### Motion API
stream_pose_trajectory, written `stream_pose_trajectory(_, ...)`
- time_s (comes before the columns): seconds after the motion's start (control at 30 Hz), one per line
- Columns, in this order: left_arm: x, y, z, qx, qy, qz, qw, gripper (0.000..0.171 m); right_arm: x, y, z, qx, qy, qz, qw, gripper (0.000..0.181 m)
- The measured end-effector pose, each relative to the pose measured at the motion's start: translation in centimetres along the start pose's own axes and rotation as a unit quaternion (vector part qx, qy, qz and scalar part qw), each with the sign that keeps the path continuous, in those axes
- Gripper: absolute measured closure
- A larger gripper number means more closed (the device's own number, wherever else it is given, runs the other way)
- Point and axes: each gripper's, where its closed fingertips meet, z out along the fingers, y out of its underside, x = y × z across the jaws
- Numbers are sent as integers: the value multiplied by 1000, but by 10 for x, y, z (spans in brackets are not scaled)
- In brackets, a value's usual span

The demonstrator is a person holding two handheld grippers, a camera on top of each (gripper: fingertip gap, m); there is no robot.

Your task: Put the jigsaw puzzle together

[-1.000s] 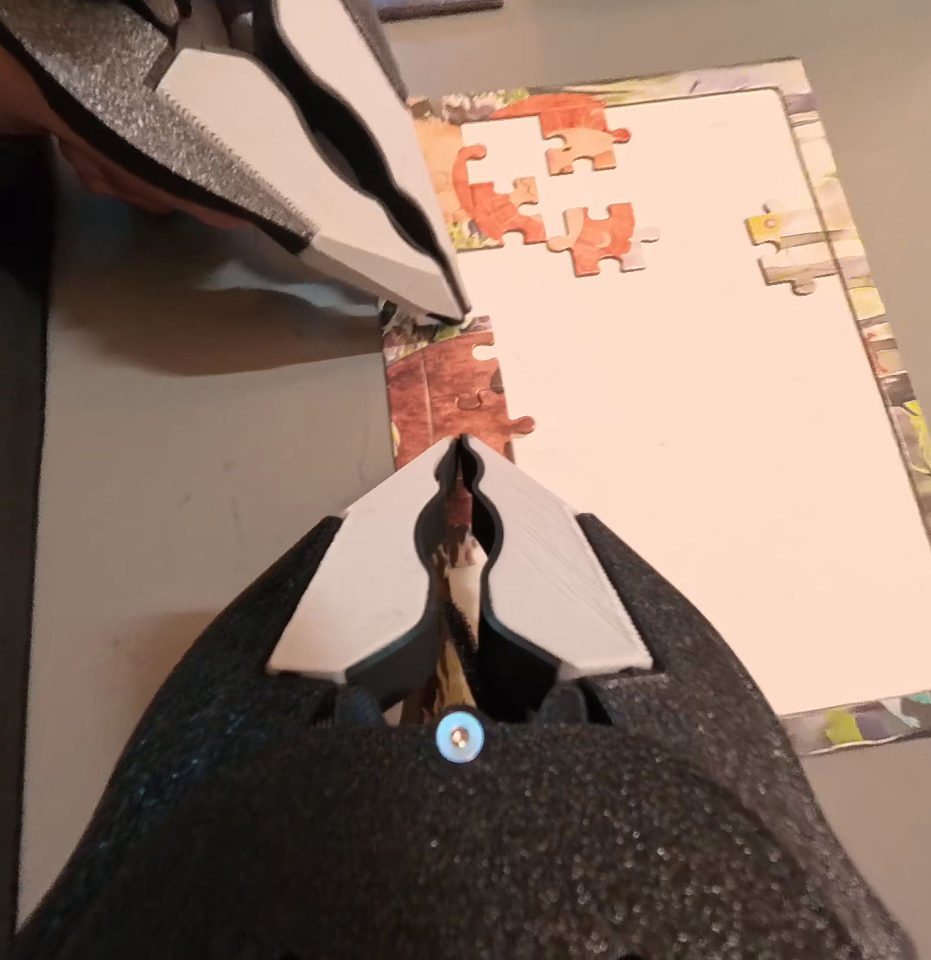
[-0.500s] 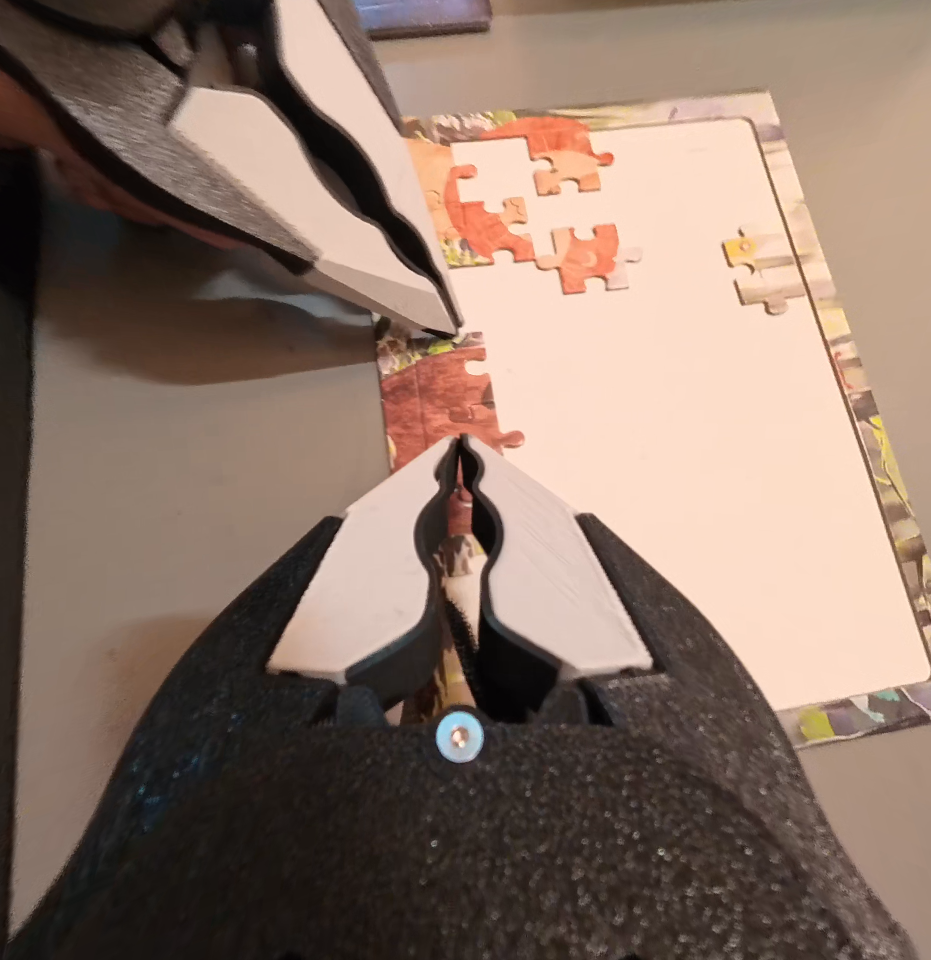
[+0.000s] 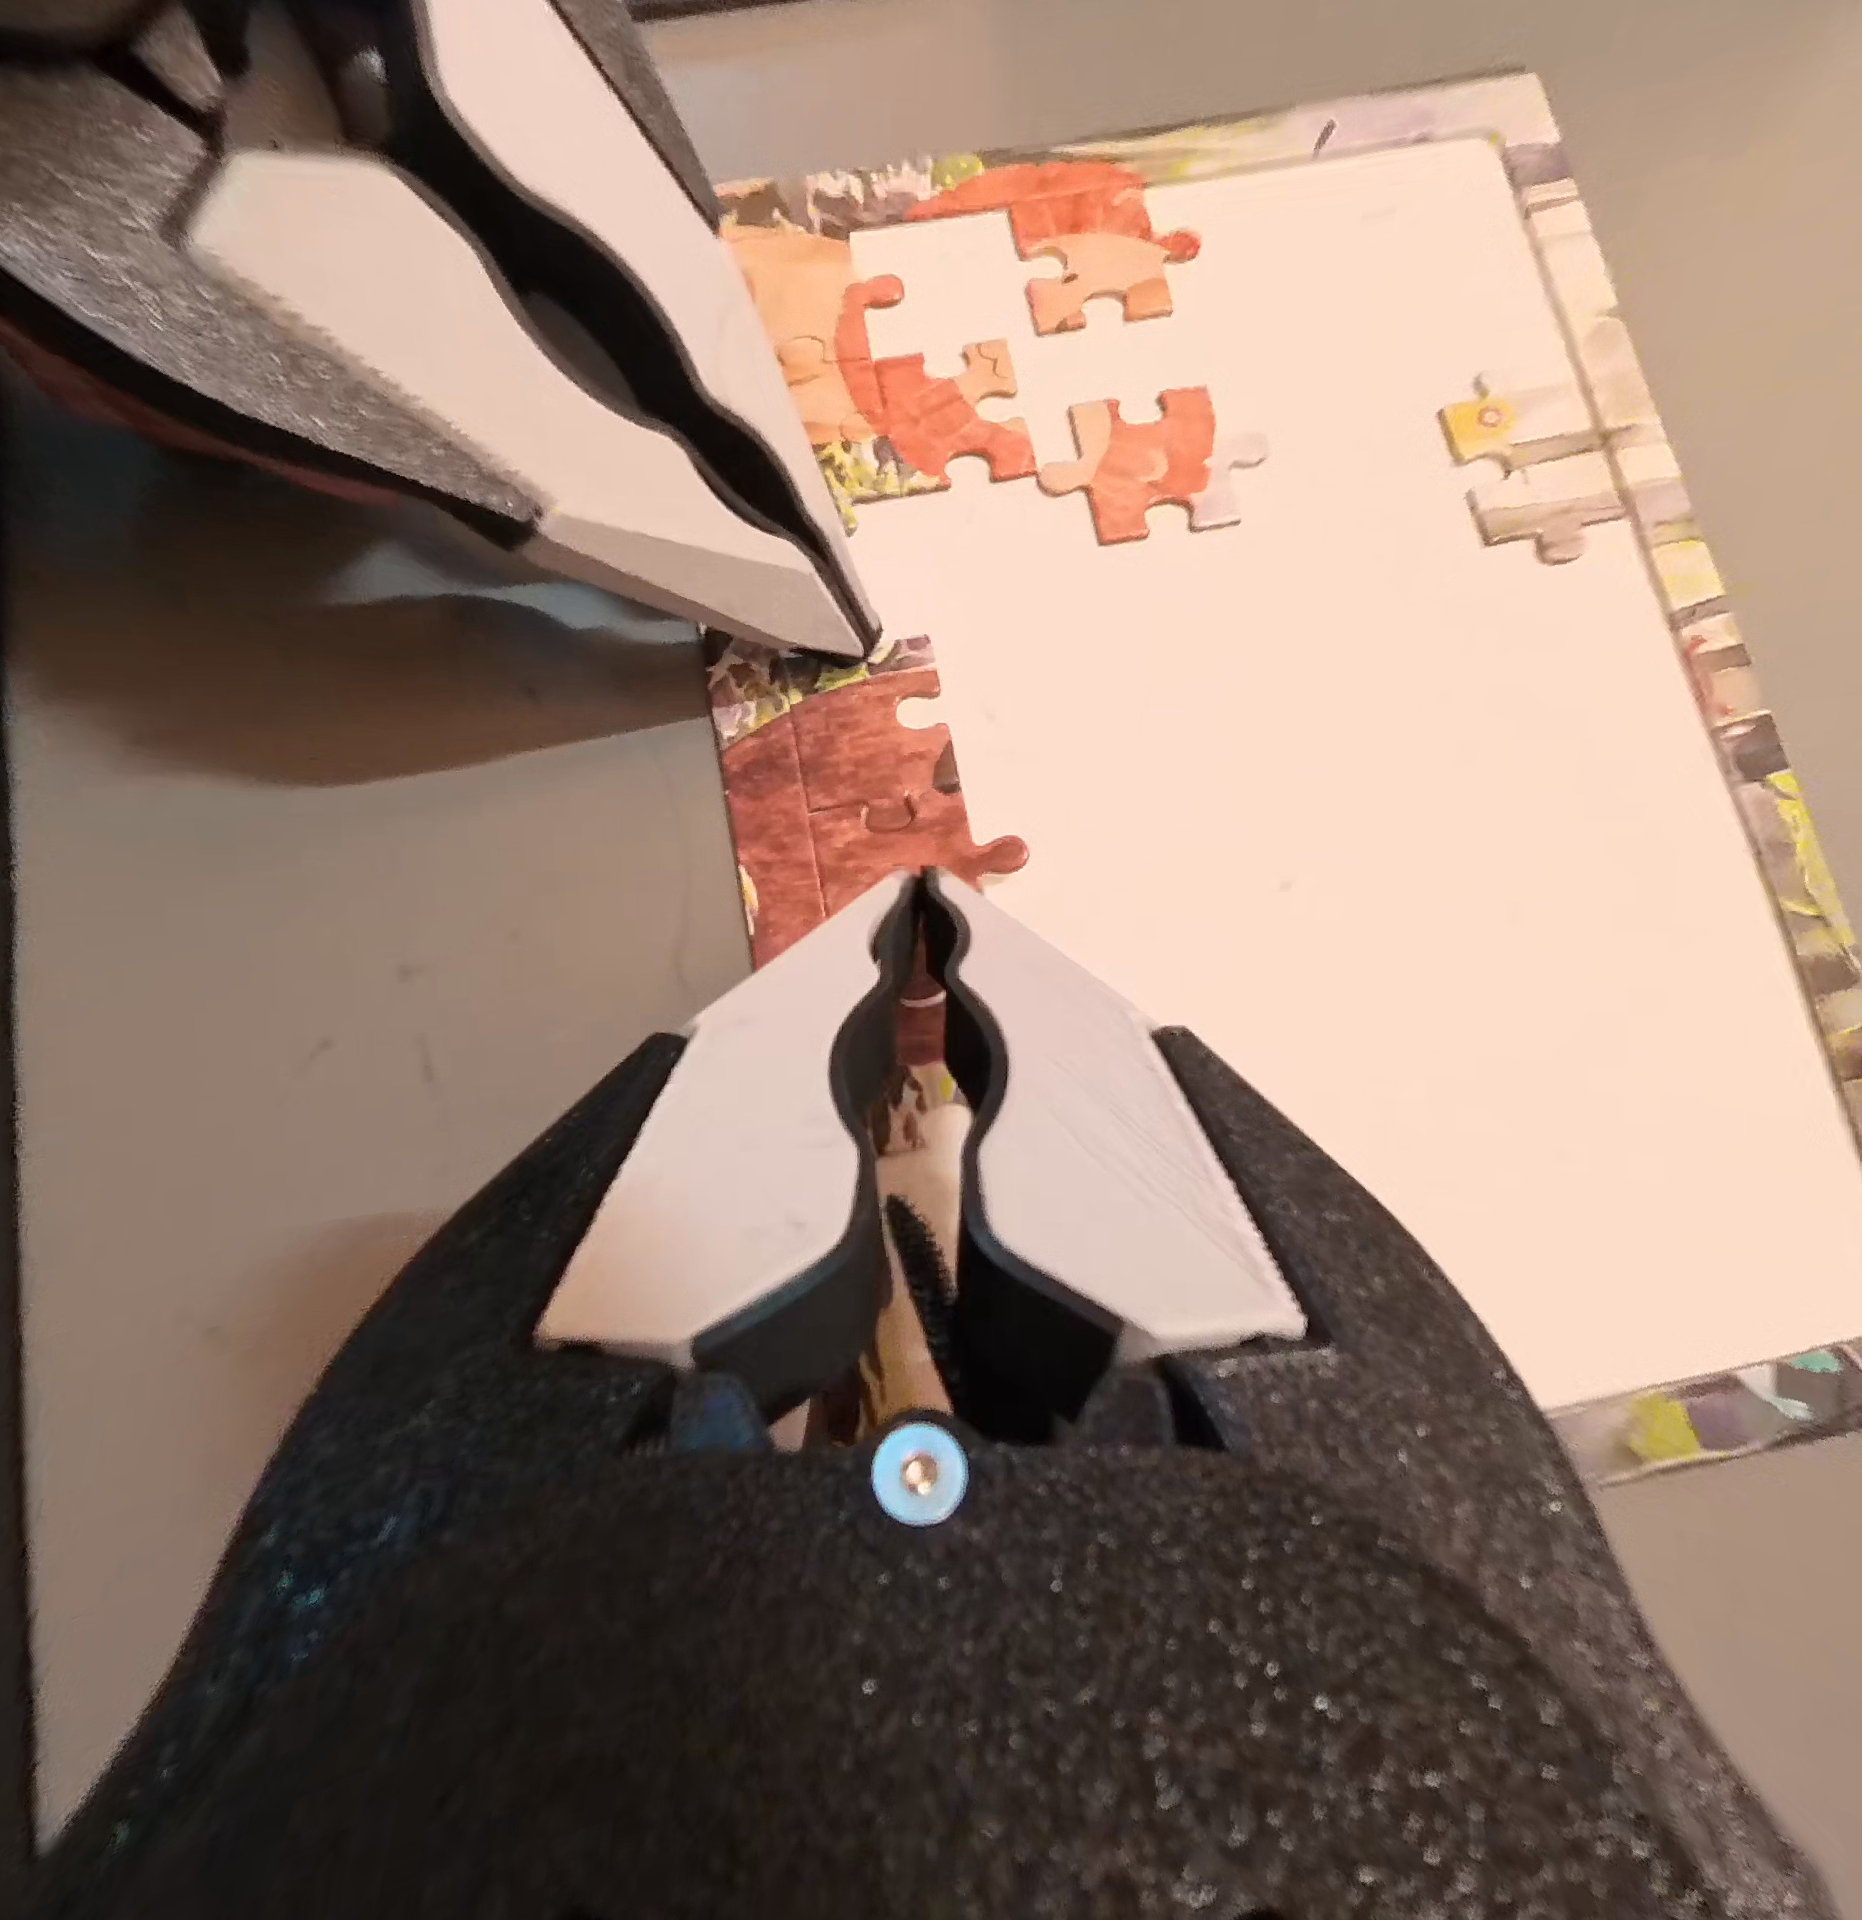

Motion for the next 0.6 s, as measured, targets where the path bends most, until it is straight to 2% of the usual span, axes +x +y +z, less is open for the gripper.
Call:
stream_pose_trajectory(0.27, 8, 0, 2, 0, 16, 5, 1000, 171, -1, 2, 3, -2, -9, 24, 1000, 181)
stream_pose_trajectory(0.4, 8, 0, 1, 2, 20, -1, 1000, 171, -2, 1, -7, 5, -25, 28, 999, 181)
stream_pose_trajectory(0.6, 8, 0, 1, 2, 19, 1, 1000, 171, 4, 17, -14, -32, -13, 23, 999, 181)
